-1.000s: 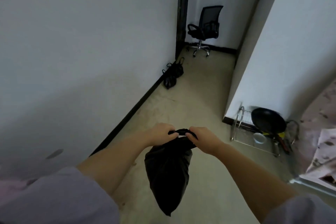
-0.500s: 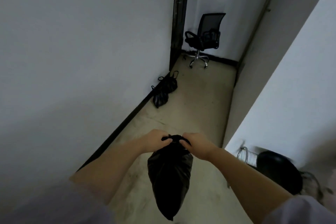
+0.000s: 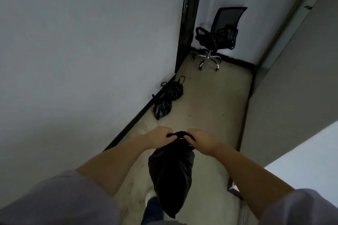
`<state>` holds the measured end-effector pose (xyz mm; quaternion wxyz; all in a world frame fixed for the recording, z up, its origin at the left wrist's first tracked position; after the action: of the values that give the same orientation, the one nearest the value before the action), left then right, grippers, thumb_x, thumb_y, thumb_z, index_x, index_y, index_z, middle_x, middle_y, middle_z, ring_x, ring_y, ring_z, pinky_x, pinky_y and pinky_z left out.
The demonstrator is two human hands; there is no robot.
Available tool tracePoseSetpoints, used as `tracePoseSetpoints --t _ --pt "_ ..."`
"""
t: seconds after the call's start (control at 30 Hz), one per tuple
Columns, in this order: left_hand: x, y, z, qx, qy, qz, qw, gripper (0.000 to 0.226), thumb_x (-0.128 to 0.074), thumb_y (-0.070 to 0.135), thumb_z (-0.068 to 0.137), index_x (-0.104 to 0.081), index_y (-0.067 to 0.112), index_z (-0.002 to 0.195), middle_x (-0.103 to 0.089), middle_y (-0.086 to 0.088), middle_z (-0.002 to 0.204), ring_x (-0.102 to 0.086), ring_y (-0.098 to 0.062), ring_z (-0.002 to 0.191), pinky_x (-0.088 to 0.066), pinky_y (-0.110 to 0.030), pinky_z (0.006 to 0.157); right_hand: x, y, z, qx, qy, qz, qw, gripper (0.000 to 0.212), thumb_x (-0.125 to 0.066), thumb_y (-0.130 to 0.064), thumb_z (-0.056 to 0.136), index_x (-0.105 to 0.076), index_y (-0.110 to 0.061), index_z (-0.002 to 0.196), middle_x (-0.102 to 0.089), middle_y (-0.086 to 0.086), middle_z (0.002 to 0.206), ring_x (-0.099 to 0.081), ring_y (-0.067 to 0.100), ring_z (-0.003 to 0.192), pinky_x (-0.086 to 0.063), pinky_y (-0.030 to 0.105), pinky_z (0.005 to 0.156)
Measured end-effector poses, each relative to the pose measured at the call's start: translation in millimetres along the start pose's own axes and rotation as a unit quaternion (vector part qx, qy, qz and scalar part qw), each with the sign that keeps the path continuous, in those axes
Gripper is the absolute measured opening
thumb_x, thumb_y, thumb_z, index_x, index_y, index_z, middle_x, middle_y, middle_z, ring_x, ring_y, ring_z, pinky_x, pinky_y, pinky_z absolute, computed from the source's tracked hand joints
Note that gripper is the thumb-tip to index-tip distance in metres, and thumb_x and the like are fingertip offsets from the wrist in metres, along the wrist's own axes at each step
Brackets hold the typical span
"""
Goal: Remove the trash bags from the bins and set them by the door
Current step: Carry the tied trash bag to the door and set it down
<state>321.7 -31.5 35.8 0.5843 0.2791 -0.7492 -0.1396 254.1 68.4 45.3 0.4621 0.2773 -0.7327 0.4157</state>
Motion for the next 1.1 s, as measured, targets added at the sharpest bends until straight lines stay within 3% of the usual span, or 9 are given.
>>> tracePoseSetpoints --t 0.17,0.3,0.4,0.53,0.63,0.73,0.87,0.97,1.1 --pt "41 -56 76 0.028 -0.044 -0.029 0.998 0.03 -0.042 0.031 0.099 -0.051 0.007 0.082 -0.048 0.001 0.072 -0.047 -0.015 0.073 -0.029 -0.024 0.054 20 18 100 -0.01 -0.018 0.018 1.0 0.024 -0.039 -0.03 0.1 -0.041 -0.013 0.082 -0.048 0.004 0.08 -0.045 0.021 0.072 -0.031 0.031 0.064" --pt "72 -95 121 0.057 -0.046 -0.021 0.997 0.031 -0.045 0.029 0.098 -0.047 0.009 0.074 -0.045 0.003 0.066 -0.046 -0.014 0.063 -0.028 -0.026 0.057 30 20 166 0.002 -0.036 0.031 0.999 0.021 -0.04 -0.029 0.1 -0.04 -0.016 0.083 -0.05 0.009 0.08 -0.043 0.019 0.072 -0.029 0.029 0.063" --pt "92 -133 157 0.089 -0.044 -0.039 0.994 0.026 -0.043 0.029 0.098 -0.053 0.006 0.089 -0.059 -0.015 0.089 -0.059 -0.032 0.087 -0.038 -0.03 0.069 35 28 221 0.007 -0.047 0.031 0.998 0.025 -0.039 -0.03 0.1 -0.041 -0.012 0.082 -0.049 0.008 0.079 -0.044 0.021 0.072 -0.029 0.03 0.063" --pt "124 -186 211 0.131 -0.002 -0.037 0.991 0.028 -0.039 0.023 0.099 -0.056 0.002 0.1 -0.061 -0.021 0.103 -0.058 -0.034 0.096 -0.042 -0.035 0.075 36 36 309 0.02 -0.053 0.066 0.996 0.031 -0.039 -0.029 0.1 -0.052 -0.002 0.089 -0.062 0.018 0.089 -0.049 0.023 0.071 -0.031 0.031 0.06" --pt "135 -224 246 0.169 0.0 -0.035 0.985 0.027 -0.039 0.016 0.098 -0.058 0.0 0.107 -0.057 -0.023 0.111 -0.055 -0.034 0.102 -0.042 -0.035 0.081 26 34 365 0.04 -0.069 0.091 0.993 0.027 -0.038 -0.028 0.1 -0.044 -0.01 0.082 -0.056 0.012 0.08 -0.047 0.022 0.07 -0.034 0.033 0.062" --pt "134 -269 277 0.205 -0.031 -0.049 0.977 0.028 -0.04 0.016 0.097 -0.057 -0.001 0.11 -0.057 -0.022 0.115 -0.055 -0.033 0.104 -0.042 -0.035 0.081 4 37 419 0.056 -0.105 0.118 0.986 0.029 -0.037 -0.029 0.1 -0.038 -0.017 0.075 -0.041 -0.002 0.063 -0.042 0.018 0.057 -0.028 0.027 0.052" --pt "135 -339 309 0.245 -0.02 -0.056 0.968 0.029 -0.038 0.021 0.098 -0.053 0.01 0.12 -0.054 -0.012 0.126 -0.053 -0.029 0.113 -0.042 -0.034 0.091 -42 41 490 0.076 -0.153 0.123 0.978 0.032 -0.035 -0.03 0.101 -0.035 -0.027 0.07 -0.037 -0.004 0.061 -0.034 0.01 0.048 -0.023 0.024 0.047" --pt "135 -388 334 0.241 -0.017 -0.004 0.97 0.032 -0.034 0.024 0.1 -0.051 0.016 0.125 -0.052 -0.009 0.129 -0.051 -0.026 0.117 -0.043 -0.038 0.098 -90 49 534 0.064 -0.173 0.116 0.976 0.028 -0.034 -0.031 0.102 -0.043 -0.015 0.081 -0.035 -0.004 0.061 -0.031 0.009 0.047 -0.021 0.023 0.045" --pt "126 -448 360 0.183 -0.009 0.238 0.954 0.036 -0.033 0.021 0.099 -0.044 0.016 0.133 -0.048 -0.009 0.137 -0.044 -0.025 0.126 -0.031 -0.039 0.11 -157 69 589 0.061 -0.16 0.102 0.98 0.032 -0.034 -0.033 0.102 -0.034 -0.029 0.07 -0.035 -0.008 0.062 -0.033 0.005 0.05 -0.024 0.021 0.046"
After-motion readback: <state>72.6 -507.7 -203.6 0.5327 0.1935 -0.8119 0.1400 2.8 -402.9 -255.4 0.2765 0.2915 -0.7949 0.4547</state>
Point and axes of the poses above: each hand's wrist, its own z-axis towards the middle knuckle, its own x-axis out of the back of the hand, y = z × x, the point moved 8 cm from there along z, towards the middle knuckle
